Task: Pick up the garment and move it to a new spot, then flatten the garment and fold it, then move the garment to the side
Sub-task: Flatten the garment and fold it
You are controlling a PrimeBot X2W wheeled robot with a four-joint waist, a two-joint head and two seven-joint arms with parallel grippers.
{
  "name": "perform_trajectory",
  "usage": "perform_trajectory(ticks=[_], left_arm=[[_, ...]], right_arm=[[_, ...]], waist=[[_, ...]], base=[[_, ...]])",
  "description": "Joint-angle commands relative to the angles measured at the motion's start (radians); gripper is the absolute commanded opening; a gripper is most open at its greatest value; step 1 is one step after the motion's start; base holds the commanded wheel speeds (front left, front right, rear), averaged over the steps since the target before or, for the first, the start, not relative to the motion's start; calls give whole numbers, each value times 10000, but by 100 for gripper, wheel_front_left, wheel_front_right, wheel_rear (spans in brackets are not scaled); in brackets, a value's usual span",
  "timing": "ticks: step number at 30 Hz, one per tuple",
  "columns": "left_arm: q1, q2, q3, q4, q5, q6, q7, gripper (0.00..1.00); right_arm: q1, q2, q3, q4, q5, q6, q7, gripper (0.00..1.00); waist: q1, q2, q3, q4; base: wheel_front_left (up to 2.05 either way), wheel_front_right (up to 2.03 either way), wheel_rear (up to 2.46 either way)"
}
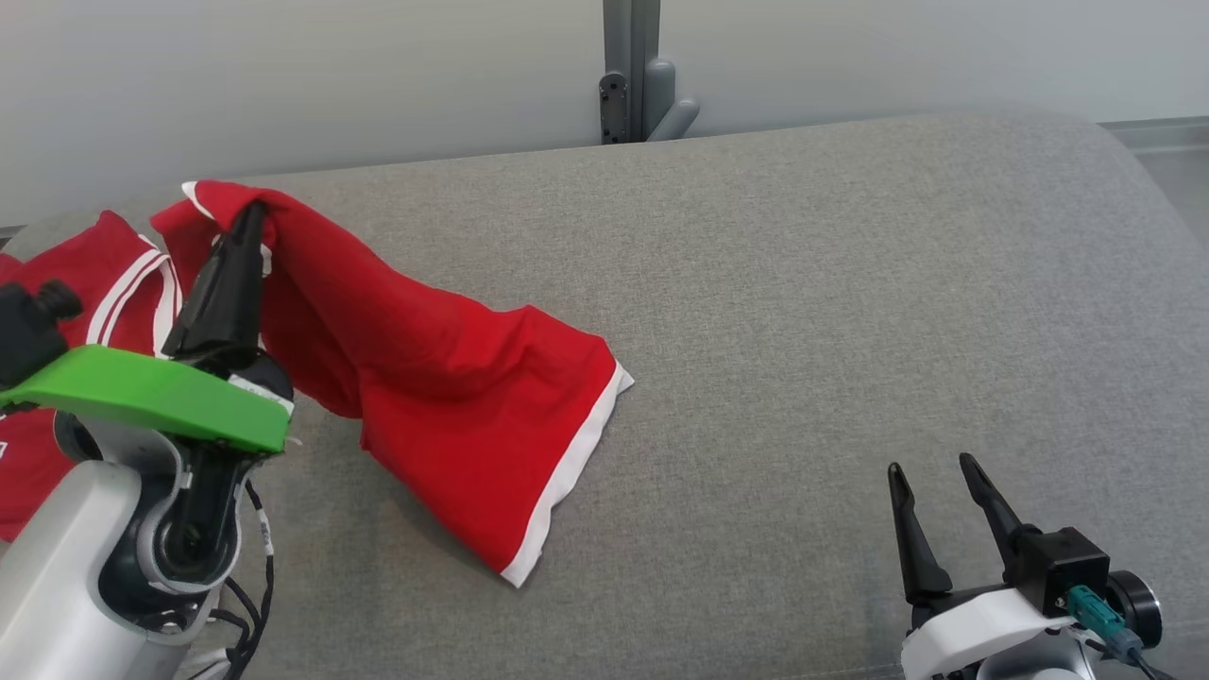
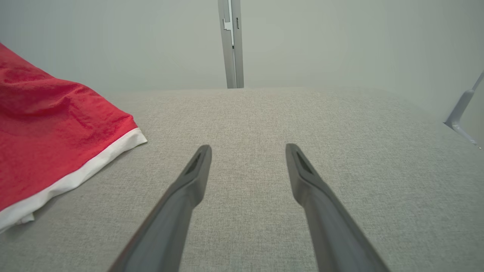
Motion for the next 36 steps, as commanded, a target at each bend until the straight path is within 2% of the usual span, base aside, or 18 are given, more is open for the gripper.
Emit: perform_trajectory(ticks=[1,3,7,10,14,20,25,29,30,31,32,36], left_arm=[[157,111,-100,-325,259,260,49,0],[140,44,-340,-766,476,567,152,0],[-143,-473,-1011,-1103,794,852,415,0],[-464,-1185,-1718,-855,928,890,675,0],[-1087,-2321,-2633,16,1019,662,1127,0],[-2074,-3673,-3600,2275,1533,376,1382,0],[-2573,-4500,-4354,3992,2045,-89,1389,0],[-2852,-4993,-4959,5164,2524,-592,960,0],[-2915,-5063,-4994,5426,2615,-681,700,14],[-2918,-5116,-5079,5672,2642,-806,506,49],[-2891,-5182,-5186,5857,2629,-972,369,100],[-2784,-5289,-5866,6405,2622,-1491,555,100]], right_arm=[[-1,-14,36,15,72,-5,-31,100],[-65,-14,77,8,75,-3,-31,100],[-240,-15,212,41,102,-3,-31,100],[-379,-18,291,56,144,-3,-31,100],[-616,-12,380,76,212,-3,-31,100],[-958,-12,543,139,470,-5,-31,100],[-1119,-5,586,163,756,-3,-31,100],[-1092,-8,577,219,1034,-3,-31,100],[-1094,-6,578,234,1083,-3,-31,100],[-1109,-3,587,255,1131,-3,-31,100],[-1125,-4,588,271,1153,-3,-31,100],[-1166,-11,433,354,1236,-3,-31,100]], waist=[[0,0,-40,134],[0,0,12,134],[0,0,196,-63],[0,0,392,-384],[0,0,773,-935],[0,0,1408,-2067],[0,0,1867,-2847],[0,0,2082,-3170],[0,0,2119,-3201],[0,0,2139,-3224],[0,0,2146,-3236],[0,0,2083,-3107]], base=[[0,0,0],[0,0,0],[0,0,0],[0,0,0],[0,0,0],[0,0,0],[0,0,0],[0,0,0],[0,0,0],[0,0,0],[0,0,0],[0,0,0]])
